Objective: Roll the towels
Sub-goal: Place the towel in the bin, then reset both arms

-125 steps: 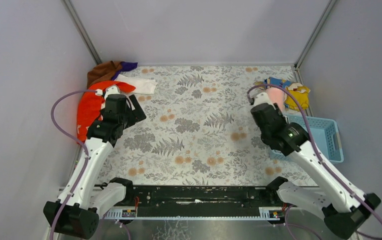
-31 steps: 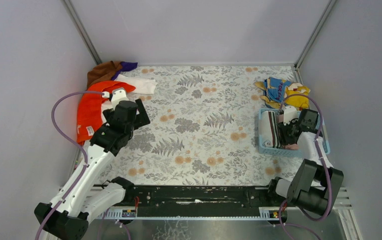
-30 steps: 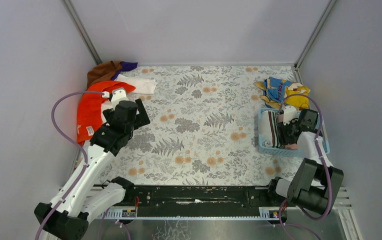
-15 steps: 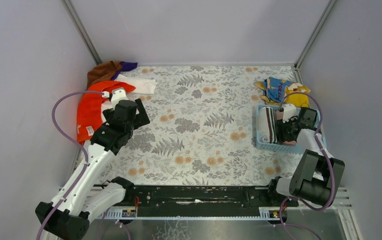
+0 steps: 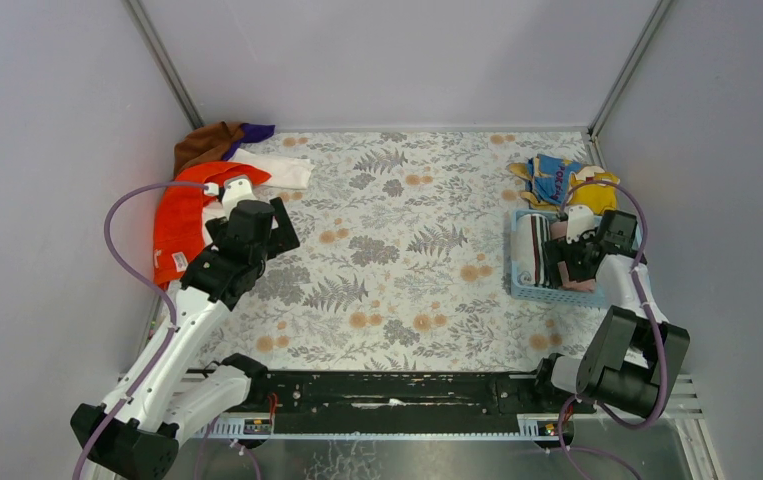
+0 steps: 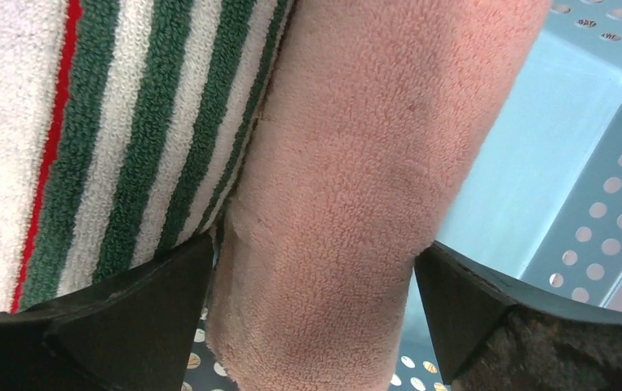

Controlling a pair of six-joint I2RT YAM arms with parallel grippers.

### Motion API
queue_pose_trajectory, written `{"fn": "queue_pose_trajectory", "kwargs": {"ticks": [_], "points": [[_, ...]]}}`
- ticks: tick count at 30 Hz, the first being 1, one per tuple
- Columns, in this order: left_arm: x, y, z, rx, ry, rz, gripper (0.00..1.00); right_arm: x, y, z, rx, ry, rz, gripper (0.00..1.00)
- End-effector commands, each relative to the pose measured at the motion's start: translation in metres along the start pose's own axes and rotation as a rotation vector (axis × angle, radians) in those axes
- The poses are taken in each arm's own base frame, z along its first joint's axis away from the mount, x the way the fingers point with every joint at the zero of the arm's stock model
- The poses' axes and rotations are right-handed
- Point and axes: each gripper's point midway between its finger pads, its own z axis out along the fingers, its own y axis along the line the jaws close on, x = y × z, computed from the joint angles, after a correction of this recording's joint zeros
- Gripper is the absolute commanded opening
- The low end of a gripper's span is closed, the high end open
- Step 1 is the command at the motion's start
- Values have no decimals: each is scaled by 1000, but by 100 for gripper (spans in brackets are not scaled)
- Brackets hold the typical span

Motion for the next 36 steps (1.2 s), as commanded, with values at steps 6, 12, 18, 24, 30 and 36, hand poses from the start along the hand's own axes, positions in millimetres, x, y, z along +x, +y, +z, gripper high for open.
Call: {"fn": "queue_pose_trajectory", "kwargs": {"ticks": [6,12,18,24,30,36], "points": [[-9,-4,1,19,-41,-18,100,-37,-12,-32,32,-76,-31,100],[-9,-5,1,25,-35,-16,100,-68,-24,-66,101,-170,-35,100],[-7,-4,5,16,-19,-21,100,-112,-24,-120,183,-419,102,100],[-4,1,14,10,17,-56,100,-154,10,-171,63,-737,204,100],[-7,14,19,-43,7,-85,100,-171,33,-205,61,-906,213,99],[-20,16,5,-29,-43,-153,100,-166,33,-229,191,-968,372,99]]}}
